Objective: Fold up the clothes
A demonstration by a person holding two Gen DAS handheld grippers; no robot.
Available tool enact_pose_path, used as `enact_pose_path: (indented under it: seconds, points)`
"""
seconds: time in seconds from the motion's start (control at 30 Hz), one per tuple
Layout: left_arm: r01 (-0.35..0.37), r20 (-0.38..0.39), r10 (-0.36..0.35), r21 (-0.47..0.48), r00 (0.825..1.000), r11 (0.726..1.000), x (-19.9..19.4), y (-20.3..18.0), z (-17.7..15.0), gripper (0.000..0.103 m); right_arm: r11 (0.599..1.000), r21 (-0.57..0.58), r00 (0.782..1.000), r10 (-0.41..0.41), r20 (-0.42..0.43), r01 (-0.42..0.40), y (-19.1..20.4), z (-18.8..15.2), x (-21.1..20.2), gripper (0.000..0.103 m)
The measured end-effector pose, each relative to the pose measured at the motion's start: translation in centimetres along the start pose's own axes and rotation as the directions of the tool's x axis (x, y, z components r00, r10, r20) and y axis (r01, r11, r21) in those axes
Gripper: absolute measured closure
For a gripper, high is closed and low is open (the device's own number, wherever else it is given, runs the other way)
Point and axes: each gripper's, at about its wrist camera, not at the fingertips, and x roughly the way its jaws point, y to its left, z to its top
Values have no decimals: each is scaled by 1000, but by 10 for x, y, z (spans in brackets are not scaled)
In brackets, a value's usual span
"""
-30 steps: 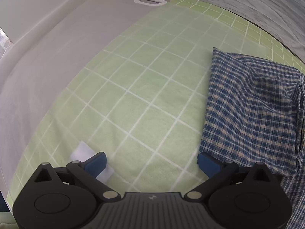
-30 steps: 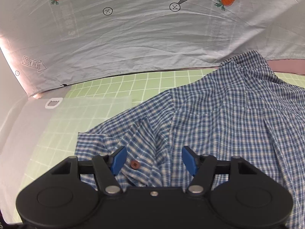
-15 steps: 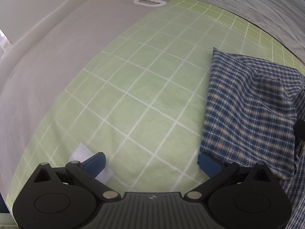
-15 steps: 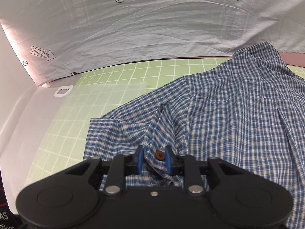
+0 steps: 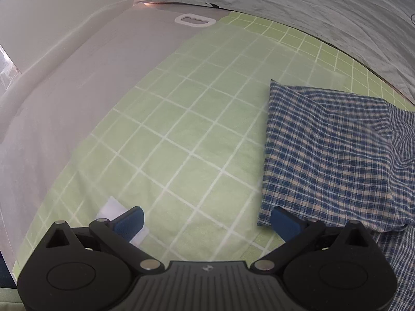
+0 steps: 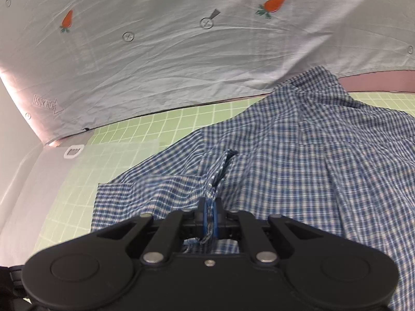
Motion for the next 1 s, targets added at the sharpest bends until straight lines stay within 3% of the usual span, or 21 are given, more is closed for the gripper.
enact_pose_path:
  seconds: [0.17, 0.33, 0.47, 0.57, 0.63, 0.67, 0.7, 0.77, 0.83, 0.9, 0.93, 1.0]
  points:
    - [-2, 42, 0, 45, 999, 999, -24, -23, -10, 0, 997, 63, 994, -54, 99, 48, -53, 16, -26, 98]
    - [-21, 60, 15, 100, 998, 995, -46, -48, -29, 0, 980, 150, 968, -158, 196, 130, -135, 34, -56, 98]
    - [-17, 111, 4, 112, 994, 994, -70, -58, -46, 0, 935, 247, 920, -313, 235, 255, -210, 43, -73, 98]
    - [7, 139, -16, 68, 990, 998, -87, -58, -60, 0, 872, 335, 881, -434, 188, 358, -265, 41, -78, 97]
    - [-2, 143, -6, 50, 990, 999, -95, -60, -69, 0, 858, 334, 873, -460, 163, 390, -283, 33, -84, 90]
    - [-5, 147, -2, 49, 989, 999, -98, -60, -74, 0, 854, 328, 869, -471, 153, 405, -290, 28, -87, 77]
    - [-8, 152, 1, 47, 988, 999, -102, -60, -79, 0, 852, 315, 863, -481, 152, 419, -294, 22, -91, 56]
    - [-10, 168, 3, 42, 986, 999, -109, -55, -91, 0, 860, 283, 864, -478, 156, 425, -296, 8, -101, 37]
    - [0, 169, -6, 35, 986, 999, -114, -45, -102, 0, 868, 277, 873, -463, 151, 412, -297, -7, -112, 27]
    - [15, 170, -21, 33, 985, 999, -118, -33, -112, 0, 881, 274, 884, -439, 163, 387, -291, -23, -124, 7]
    - [23, 170, -29, 40, 985, 999, -118, -27, -116, 0, 888, 267, 886, -428, 178, 375, -286, -31, -129, 1]
    - [37, 168, -47, 62, 985, 997, -118, -13, -123, 0, 896, 238, 884, -423, 199, 375, -266, -47, -141, 0]
